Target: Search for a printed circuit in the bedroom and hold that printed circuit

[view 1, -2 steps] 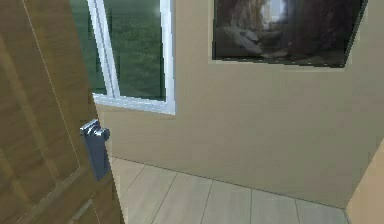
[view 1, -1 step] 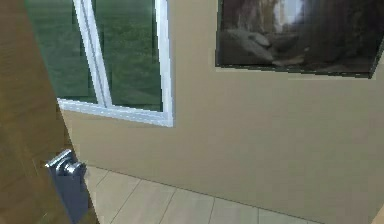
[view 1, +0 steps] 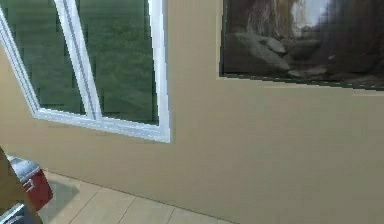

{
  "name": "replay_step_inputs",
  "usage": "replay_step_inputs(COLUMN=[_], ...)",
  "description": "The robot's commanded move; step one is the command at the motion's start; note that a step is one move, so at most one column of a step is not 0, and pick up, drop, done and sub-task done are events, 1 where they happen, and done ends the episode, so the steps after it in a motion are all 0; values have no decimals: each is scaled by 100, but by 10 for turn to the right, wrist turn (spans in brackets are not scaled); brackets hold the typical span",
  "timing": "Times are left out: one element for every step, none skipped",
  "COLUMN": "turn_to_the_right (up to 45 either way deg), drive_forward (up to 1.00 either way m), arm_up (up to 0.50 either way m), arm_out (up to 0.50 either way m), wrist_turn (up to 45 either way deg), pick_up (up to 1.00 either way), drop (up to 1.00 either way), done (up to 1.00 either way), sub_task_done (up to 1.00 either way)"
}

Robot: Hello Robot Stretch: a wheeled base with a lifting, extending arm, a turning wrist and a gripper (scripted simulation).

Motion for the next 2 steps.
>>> replay_step_inputs(turn_to_the_right=[0, -450], drive_forward=[60, 0], arm_up=[0, 0], arm_out=[0, 0], wrist_turn=[0, 0], pick_up=[0, 0], drop=[0, 0], done=[0, 0], sub_task_done=[0, 0])
